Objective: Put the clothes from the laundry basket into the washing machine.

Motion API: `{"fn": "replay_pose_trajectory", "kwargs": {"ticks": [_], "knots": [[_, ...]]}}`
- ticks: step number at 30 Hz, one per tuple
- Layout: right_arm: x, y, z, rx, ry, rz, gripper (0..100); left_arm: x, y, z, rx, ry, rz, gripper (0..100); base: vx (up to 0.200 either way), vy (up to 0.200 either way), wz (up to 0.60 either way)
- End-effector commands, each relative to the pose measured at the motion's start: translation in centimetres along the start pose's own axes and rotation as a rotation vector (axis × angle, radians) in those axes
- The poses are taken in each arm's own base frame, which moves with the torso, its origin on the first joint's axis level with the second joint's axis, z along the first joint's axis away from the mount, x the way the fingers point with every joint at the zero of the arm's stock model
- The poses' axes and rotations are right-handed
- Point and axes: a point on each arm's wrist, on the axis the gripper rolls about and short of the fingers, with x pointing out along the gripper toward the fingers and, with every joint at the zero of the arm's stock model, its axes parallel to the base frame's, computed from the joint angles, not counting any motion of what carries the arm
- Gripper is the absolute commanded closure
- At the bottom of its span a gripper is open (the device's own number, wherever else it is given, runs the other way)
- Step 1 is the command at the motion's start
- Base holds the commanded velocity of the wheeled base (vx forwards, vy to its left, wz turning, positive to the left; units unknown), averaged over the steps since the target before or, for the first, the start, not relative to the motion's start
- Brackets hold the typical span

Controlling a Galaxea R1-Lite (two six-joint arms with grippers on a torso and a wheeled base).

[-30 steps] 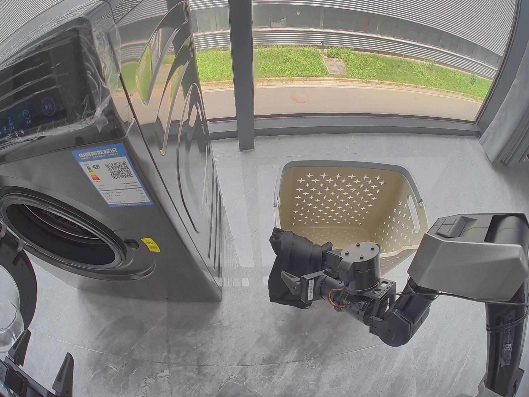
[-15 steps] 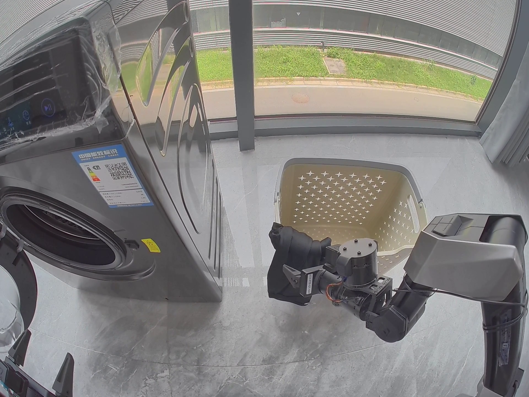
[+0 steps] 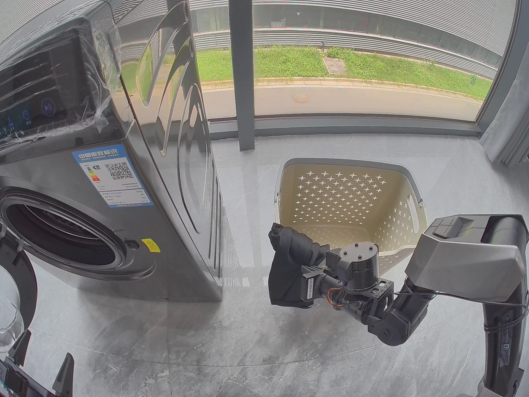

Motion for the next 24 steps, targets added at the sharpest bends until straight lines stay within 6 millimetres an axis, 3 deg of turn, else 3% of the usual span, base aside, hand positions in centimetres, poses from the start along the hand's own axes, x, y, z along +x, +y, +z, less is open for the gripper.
{"fn": "replay_pose_trajectory", "kwargs": {"ticks": [1, 9, 24], "knots": [[-2.6, 0.3, 1.7, 0.002, -0.032, 0.016, 100, 0.0, 0.0, -0.4, -0.001, 0.006, -0.001, 0, 0.000, 0.000, 0.00], [-6.9, 0.4, 4.3, 0.008, -0.092, 0.039, 100, 0.0, 0.0, -0.4, -0.001, 0.006, -0.001, 0, 0.000, 0.000, 0.00], [-8.5, 0.9, 6.8, 0.026, -0.208, 0.075, 100, 0.0, 0.0, -0.4, -0.001, 0.006, -0.001, 0, 0.000, 0.000, 0.00]]}}
